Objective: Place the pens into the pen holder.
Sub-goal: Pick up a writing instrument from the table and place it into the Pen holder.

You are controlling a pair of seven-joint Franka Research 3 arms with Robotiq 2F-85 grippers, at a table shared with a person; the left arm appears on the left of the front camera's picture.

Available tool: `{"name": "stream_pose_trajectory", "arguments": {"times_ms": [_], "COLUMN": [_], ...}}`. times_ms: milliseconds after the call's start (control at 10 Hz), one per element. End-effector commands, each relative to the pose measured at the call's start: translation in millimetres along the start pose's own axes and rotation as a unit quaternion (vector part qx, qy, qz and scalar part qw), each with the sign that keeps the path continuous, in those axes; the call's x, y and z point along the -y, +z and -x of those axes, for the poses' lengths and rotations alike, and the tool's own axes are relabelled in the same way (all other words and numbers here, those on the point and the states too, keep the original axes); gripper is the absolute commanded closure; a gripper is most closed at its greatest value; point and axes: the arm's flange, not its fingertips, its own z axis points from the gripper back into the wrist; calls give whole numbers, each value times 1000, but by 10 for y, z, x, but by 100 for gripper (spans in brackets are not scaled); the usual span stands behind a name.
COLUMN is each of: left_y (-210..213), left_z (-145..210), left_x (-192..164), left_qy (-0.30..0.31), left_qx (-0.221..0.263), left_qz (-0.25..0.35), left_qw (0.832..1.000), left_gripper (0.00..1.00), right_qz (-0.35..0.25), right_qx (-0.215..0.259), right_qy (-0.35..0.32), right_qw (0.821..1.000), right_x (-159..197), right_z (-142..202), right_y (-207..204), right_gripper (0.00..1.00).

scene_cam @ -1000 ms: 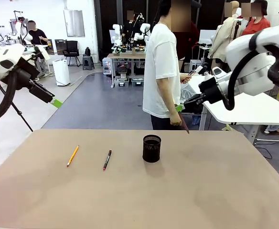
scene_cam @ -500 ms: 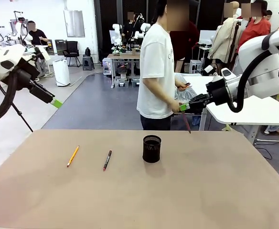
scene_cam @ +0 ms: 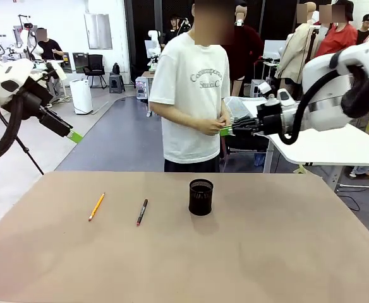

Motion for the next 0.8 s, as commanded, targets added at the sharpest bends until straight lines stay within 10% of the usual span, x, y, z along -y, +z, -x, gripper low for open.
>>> {"name": "stream_pose_trajectory", "arguments": {"times_ms": [0,700], "left_y": [2,2], "left_z": [-2,-2], "left_x": [-10,-10], "left_qy": [0,0], "left_qx": [1,1], "left_qz": [-3,-3], "left_qw": [1000,1000], "left_gripper": [0,0], "right_qz": [-36,-91], "right_qx": [-11,-5], "right_qy": [13,-21], "right_qw": [999,996], "right_x": [258,335], "right_z": [69,456], "right_y": [-318,-834], "right_gripper": [100,100]}}
